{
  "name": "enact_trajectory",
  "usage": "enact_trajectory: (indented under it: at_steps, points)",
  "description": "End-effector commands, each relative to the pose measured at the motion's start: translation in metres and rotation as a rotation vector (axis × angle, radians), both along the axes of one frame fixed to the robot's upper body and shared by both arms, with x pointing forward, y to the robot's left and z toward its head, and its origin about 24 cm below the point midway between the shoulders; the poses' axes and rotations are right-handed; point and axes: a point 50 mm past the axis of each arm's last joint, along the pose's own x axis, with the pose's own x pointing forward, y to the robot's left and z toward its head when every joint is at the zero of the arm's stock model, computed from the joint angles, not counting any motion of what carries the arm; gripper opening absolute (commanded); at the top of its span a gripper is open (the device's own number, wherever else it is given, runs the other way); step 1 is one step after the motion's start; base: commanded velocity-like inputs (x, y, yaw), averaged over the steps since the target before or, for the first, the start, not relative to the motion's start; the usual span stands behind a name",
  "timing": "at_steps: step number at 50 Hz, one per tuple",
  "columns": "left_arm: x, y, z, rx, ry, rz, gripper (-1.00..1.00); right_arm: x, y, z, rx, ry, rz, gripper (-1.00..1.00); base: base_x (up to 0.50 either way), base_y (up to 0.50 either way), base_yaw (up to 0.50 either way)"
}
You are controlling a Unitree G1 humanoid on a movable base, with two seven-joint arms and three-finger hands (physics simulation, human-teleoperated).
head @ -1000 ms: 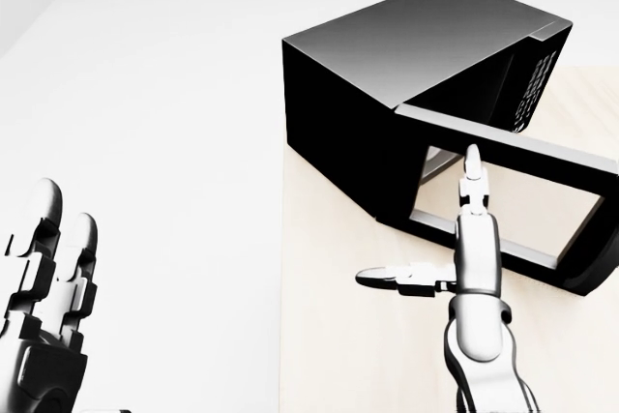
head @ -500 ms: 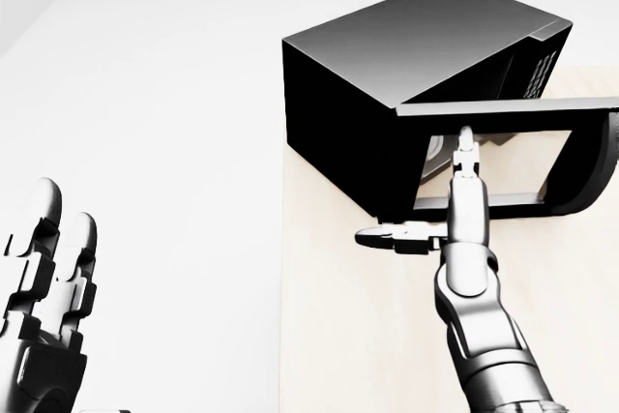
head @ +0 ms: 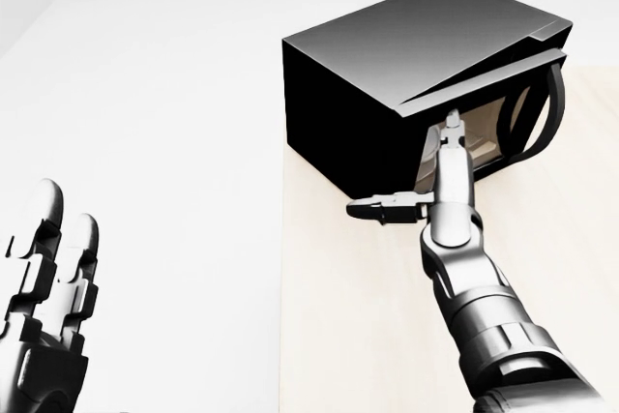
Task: Close the microwave.
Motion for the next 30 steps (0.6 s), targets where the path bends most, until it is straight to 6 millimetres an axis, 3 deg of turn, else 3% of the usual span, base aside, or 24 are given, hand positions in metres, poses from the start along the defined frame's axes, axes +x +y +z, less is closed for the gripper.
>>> enact_trajectory:
  at_steps: [1, 30]
  points:
    - [0.001, 0.0, 0.0, -0.001, 0.0, -0.002, 1.0, 0.007, 0.008, 0.004, 0.009, 0.048, 0.0, 1.0, 0.0, 0.0, 0.0]
    - [0.003, -0.002, -0.004, 0.003, 0.014, -0.005, 1.0, 0.021, 0.046, 0.035, -0.096, -0.006, 0.124, 1.0, 0.0, 0.0, 0.0]
